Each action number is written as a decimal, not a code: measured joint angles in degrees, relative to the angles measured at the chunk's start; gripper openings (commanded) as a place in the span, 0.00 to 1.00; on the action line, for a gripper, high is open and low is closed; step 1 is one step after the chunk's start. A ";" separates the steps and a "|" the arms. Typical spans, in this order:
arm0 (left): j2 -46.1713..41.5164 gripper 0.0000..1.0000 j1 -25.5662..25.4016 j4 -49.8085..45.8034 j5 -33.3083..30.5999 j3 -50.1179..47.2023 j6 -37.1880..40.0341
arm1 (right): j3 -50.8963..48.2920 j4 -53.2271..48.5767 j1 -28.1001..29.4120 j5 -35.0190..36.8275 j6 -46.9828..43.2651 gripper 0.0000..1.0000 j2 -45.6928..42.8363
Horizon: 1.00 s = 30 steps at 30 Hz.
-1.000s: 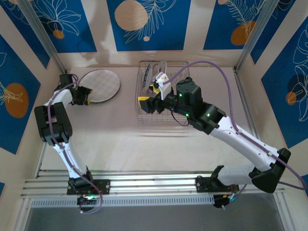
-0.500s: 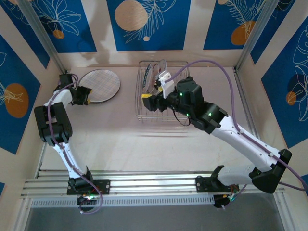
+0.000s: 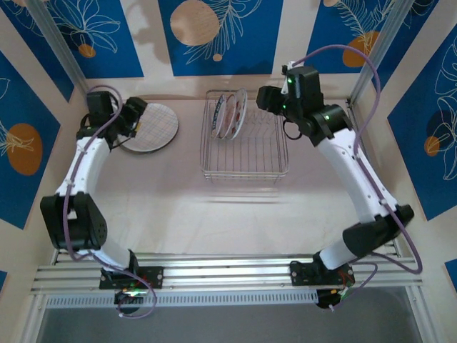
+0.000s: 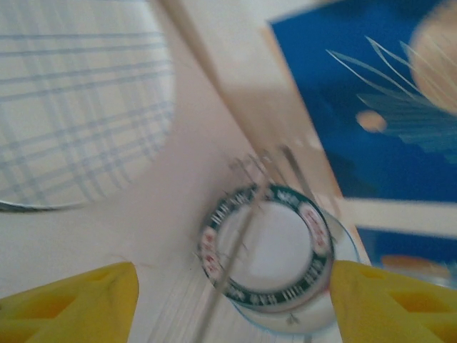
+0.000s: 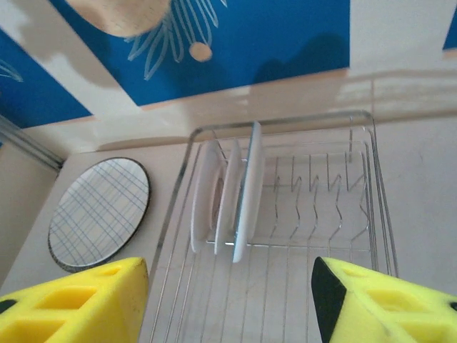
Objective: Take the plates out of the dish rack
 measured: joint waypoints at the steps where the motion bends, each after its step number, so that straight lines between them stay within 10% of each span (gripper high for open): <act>1: -2.01 0.75 -1.99 0.15 -0.68 -0.46 0.59 | 1.31 -0.87 -0.24 -0.07 0.70 0.61 1.88; 16: -30.86 0.83 -31.21 1.09 -12.68 -12.94 15.19 | 16.57 -7.87 0.11 -1.14 3.26 0.54 25.35; 30: -43.63 0.85 -37.27 -6.27 -17.73 -15.96 20.17 | 26.23 -11.10 0.72 -0.81 3.48 0.38 35.78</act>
